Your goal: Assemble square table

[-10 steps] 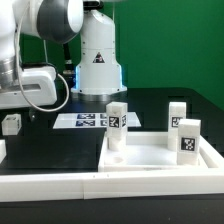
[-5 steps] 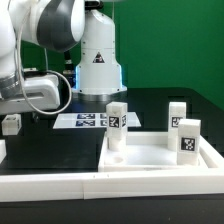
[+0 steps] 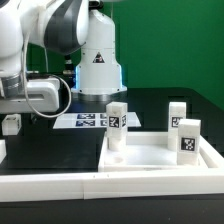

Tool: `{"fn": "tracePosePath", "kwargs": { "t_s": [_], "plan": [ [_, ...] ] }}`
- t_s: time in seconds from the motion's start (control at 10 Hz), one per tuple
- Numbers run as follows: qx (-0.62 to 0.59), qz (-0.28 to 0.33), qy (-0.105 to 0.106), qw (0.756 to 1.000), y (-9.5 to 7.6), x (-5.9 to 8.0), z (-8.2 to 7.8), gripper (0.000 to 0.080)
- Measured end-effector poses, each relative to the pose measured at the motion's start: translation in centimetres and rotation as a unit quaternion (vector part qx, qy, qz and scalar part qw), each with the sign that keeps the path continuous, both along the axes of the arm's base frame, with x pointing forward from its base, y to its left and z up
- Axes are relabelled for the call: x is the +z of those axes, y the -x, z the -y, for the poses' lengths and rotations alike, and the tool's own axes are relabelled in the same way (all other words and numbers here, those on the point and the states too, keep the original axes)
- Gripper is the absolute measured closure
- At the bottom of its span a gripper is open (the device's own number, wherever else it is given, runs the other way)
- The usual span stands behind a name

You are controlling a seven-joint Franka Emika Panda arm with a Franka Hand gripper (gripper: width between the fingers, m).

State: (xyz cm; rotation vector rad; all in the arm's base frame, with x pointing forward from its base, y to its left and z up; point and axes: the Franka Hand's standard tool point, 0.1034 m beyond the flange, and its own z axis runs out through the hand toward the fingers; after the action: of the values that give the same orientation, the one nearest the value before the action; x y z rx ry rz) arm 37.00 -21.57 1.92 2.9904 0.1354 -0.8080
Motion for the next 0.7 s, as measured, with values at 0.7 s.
{"fn": "tracePosePath", "kwargs": {
  "t_s": [0.7],
  "plan": [
    [0.038,-0.128,0.013,0.991,1.6,-1.1,0.4,0.0150]
  ]
}}
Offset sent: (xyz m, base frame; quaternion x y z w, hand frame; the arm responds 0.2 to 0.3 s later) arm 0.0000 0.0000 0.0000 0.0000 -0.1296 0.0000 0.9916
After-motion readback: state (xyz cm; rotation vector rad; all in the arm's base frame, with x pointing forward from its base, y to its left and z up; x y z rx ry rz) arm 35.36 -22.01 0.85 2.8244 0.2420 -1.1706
